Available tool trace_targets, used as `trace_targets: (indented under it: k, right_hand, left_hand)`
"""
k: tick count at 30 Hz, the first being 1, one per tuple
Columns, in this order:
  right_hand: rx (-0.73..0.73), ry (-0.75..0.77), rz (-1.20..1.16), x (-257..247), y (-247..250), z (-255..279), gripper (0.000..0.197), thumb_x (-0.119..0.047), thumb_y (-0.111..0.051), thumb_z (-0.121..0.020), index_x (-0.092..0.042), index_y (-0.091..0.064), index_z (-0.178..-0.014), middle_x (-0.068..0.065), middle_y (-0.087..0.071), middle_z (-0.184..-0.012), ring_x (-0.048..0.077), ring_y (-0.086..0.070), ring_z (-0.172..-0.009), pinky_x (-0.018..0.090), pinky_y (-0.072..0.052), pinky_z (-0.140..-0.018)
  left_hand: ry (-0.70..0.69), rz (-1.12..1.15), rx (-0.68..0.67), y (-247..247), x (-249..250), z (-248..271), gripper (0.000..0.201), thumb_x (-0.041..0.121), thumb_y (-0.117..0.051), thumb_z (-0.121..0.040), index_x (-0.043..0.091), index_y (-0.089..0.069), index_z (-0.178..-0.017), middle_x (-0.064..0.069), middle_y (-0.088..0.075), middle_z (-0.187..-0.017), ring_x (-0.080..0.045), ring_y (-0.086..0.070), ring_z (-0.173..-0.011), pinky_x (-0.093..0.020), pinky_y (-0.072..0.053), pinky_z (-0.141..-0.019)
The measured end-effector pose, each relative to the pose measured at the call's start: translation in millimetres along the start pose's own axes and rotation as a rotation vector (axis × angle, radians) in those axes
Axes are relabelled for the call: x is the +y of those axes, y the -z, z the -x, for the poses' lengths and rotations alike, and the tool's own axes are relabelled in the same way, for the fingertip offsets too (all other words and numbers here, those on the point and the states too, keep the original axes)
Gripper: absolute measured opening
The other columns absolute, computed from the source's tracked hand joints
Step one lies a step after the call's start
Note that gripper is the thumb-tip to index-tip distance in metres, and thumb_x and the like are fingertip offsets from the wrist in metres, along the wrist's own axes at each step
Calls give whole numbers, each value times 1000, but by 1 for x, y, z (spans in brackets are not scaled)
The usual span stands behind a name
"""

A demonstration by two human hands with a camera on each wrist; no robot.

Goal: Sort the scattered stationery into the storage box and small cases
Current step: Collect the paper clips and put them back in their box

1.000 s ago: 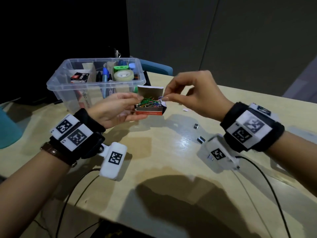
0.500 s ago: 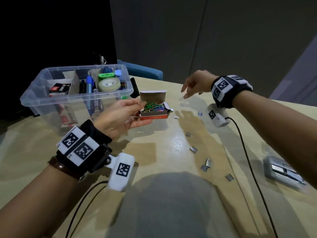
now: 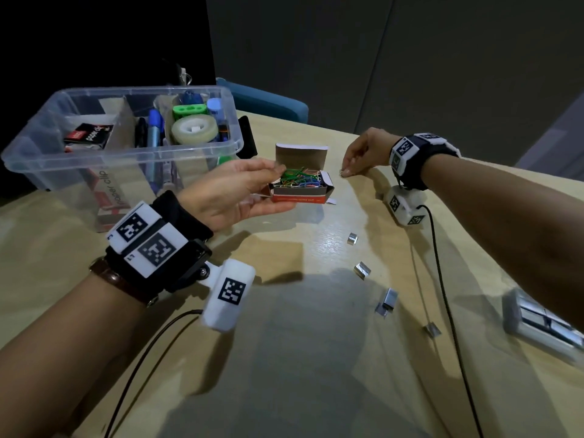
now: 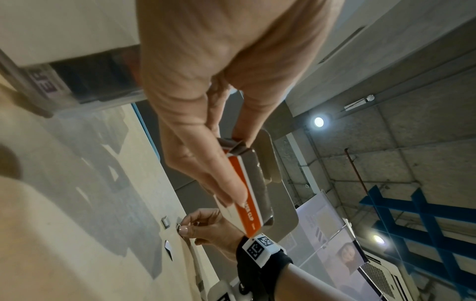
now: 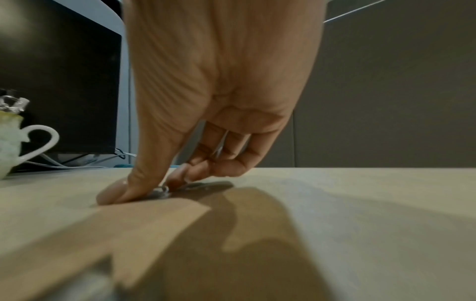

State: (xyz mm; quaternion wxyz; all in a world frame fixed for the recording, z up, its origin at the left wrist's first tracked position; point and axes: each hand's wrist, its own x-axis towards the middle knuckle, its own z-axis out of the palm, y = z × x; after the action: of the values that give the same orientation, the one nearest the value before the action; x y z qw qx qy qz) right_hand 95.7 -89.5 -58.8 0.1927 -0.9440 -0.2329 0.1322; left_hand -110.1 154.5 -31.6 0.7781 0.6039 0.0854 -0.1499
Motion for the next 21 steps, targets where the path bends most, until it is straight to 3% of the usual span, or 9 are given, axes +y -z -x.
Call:
trace_targets:
  k: [5,7,10,16,19,21]
  right_hand:
    - [4,-90,-26,5,-9,7,23,-34,-81,-75,-15,-75,-86,4,-66,-77,11,-56,-71,24,-49,-67]
    - [-2,-112,34,-6,-5,12,23,-31,-79,-79,-11,-75,-89,3,-67,-80,13,-58,-76,21,-50,-65]
    - [146,-105,19,-35,16,30,19,-29,-77,-82,-12,-72,-89,-1,-65,-79,11,-58,-78,18,-49,-57]
    - [467,-77,-154,-91,44,116,14,-31,-82,-76,-21,-72,-75,-10,-66,-73,0,-60,-72,11,-46,-61]
    - [536,-53,-66,-105,23,144,17,-34,-85,-71,-25,-71,-68,-13,-65,-67,0,-61,-72,21,-50,-73]
    - [541,-8,-25,-111,7,150,15,-34,-85,-71,-27,-71,-69,-15,-64,-67,0,-60,-69,25,-53,-73]
  left_hand:
    - [10,27,11,-2,-2,-3,9,11,-54,-93,6,-61,-94,-21,-68,-109,-28,-72,-86,-31,-61,-67]
    - [21,36,12,-2,-3,-6,14,11,-55,-93,4,-61,-103,-23,-67,-110,-29,-72,-90,-31,-61,-67]
    - [31,43,20,-9,-4,-11,17,10,-53,-95,5,-59,-110,-23,-67,-110,-31,-70,-95,-31,-61,-66]
    - [-39,53,34,-38,-7,-21,10,7,-51,-97,7,-58,-89,-21,-67,-100,-27,-71,-79,-33,-61,-63]
    - [-51,69,64,-44,-11,-22,13,6,-51,-98,8,-58,-87,-20,-66,-98,-26,-72,-71,-33,-61,-60]
    - [-27,72,73,-44,-14,-20,11,7,-52,-97,8,-58,-88,-21,-65,-100,-28,-71,-76,-33,-61,-59]
